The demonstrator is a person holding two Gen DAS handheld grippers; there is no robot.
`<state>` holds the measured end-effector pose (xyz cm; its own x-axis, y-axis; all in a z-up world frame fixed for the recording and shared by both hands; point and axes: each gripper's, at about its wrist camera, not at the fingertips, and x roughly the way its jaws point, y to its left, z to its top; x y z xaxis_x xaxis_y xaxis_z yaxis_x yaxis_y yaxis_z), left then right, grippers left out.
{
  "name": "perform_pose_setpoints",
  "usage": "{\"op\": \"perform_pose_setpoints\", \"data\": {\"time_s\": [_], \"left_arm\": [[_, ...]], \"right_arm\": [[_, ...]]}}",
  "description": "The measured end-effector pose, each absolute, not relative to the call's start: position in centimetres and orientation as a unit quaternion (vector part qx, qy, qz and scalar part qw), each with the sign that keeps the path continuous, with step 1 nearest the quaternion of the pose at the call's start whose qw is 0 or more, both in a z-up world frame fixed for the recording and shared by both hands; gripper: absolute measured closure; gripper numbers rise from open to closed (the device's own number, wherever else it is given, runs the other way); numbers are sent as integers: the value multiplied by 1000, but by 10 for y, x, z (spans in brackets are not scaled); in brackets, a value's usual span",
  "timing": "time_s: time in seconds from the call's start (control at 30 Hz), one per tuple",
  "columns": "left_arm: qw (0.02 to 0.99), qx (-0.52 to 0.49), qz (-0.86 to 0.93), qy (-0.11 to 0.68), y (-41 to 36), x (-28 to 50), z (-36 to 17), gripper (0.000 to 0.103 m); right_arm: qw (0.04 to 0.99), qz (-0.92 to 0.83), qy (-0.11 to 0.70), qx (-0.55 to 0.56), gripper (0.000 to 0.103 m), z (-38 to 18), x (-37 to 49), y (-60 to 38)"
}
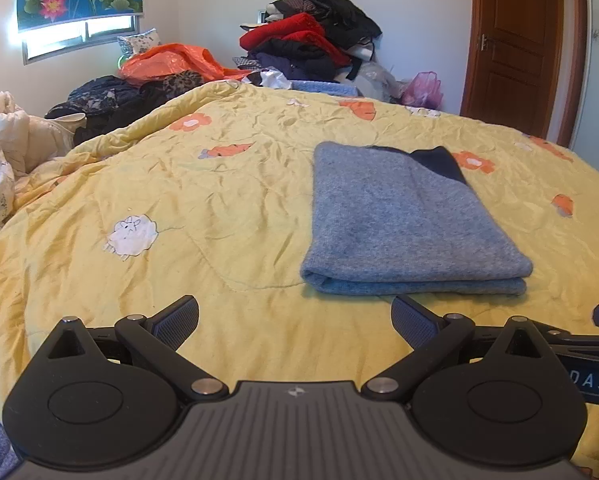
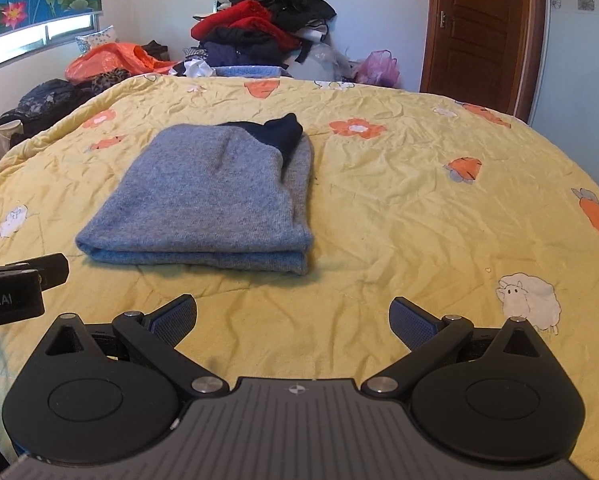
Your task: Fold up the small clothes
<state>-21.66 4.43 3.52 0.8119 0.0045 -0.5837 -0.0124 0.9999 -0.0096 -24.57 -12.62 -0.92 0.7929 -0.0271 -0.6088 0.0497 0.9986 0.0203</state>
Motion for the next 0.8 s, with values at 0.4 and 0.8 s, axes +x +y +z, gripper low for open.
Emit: {"op": "perform_pose_setpoints", "data": {"time_s": [0.4,0.8], "left_arm": [[951,-15,-16,308,44,-221,36,0],[949,-16,-15,314,46,-221,32,0]], "right_arm": [[948,-18,317,21,0,-9,-248,-125],[945,-13,325,24,0,-12,-247,-126]]}}
